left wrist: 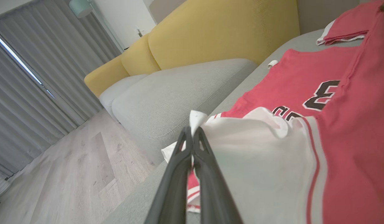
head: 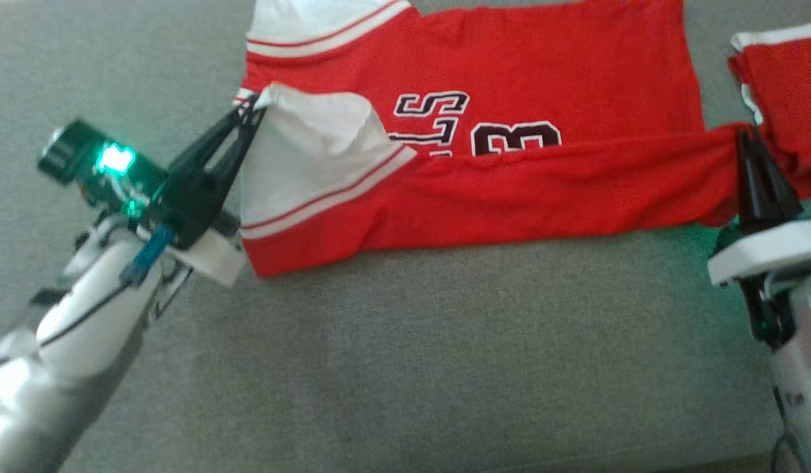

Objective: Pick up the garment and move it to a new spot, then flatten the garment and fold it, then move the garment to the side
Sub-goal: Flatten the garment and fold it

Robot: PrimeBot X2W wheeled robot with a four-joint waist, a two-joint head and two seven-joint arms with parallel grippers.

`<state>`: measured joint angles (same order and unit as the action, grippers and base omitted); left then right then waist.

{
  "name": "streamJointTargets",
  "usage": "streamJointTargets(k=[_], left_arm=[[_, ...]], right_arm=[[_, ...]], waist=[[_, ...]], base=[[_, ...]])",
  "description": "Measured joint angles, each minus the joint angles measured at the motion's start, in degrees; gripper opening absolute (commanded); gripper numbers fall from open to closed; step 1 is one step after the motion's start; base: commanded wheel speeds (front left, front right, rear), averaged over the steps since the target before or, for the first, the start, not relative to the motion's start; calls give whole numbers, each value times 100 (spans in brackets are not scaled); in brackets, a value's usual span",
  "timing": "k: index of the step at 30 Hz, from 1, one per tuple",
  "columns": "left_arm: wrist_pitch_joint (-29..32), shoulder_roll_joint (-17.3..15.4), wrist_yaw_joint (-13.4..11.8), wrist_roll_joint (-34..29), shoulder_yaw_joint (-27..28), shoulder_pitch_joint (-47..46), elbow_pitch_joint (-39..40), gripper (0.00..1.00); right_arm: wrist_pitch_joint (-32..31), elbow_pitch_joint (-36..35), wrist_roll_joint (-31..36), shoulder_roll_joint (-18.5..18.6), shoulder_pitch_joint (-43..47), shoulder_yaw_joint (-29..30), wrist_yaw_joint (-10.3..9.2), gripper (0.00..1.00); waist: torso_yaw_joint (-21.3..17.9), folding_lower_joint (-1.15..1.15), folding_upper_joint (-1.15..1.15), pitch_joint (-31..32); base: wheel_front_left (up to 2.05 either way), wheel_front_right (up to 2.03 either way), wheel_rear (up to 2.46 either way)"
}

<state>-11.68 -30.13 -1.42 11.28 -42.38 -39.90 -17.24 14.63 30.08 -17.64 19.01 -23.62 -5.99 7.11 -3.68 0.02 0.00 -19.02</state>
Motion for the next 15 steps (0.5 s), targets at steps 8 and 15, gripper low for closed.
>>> streamJointTargets(k=[8, 15], left_arm=[[-186, 298, 22, -268, -37, -717, -1116, 34], [-278, 814, -546, 488, 520, 25, -1124, 100]], right_arm=[[0, 668, 7, -70, -760, -261, 0, 100], [0, 359, 5, -335, -608, 80, 0, 100]], waist=[[-181, 0, 0, -408], [-226, -2, 0, -228]], base=[[0, 0, 0], [0, 0, 0]])
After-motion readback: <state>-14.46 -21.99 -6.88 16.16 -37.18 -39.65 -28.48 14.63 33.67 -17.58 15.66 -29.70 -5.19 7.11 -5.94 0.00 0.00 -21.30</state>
